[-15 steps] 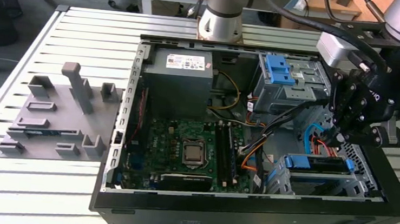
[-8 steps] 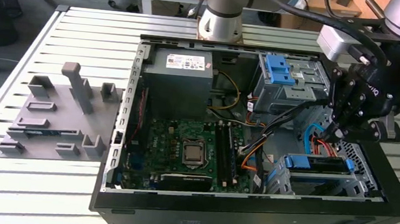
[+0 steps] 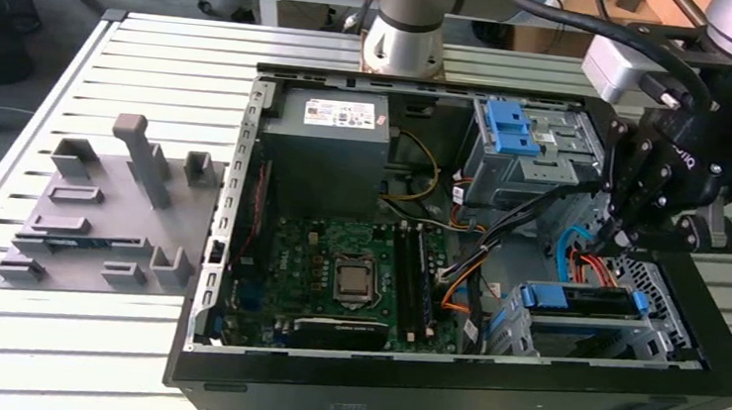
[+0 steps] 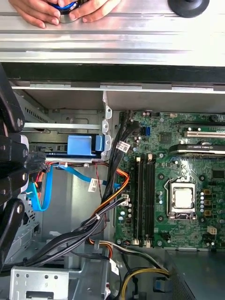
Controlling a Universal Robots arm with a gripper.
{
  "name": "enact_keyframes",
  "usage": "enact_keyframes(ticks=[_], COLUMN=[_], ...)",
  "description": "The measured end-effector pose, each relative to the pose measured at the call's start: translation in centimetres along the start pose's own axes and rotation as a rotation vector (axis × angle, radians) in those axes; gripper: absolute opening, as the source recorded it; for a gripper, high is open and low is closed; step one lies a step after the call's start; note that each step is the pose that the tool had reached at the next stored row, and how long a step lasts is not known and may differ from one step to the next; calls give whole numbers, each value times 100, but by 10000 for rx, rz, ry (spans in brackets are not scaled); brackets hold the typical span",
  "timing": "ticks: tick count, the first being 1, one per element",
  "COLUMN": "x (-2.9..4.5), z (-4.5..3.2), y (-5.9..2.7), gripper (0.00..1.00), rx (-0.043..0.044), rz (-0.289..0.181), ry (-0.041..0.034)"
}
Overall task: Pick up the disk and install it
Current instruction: 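Insert the second disk wire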
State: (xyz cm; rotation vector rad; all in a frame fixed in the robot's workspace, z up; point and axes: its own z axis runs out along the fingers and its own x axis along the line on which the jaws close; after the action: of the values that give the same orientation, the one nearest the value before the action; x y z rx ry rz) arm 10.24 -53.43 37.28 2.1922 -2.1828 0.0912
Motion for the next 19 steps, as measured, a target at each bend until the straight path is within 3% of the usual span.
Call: enact_keyframes(ticks=[10, 19], x=[-150, -151], z=[-18, -11], y=[-1, -2], gripper=[11, 11], rx=[-10, -39], rz=[-1, -4], ry=[15, 24])
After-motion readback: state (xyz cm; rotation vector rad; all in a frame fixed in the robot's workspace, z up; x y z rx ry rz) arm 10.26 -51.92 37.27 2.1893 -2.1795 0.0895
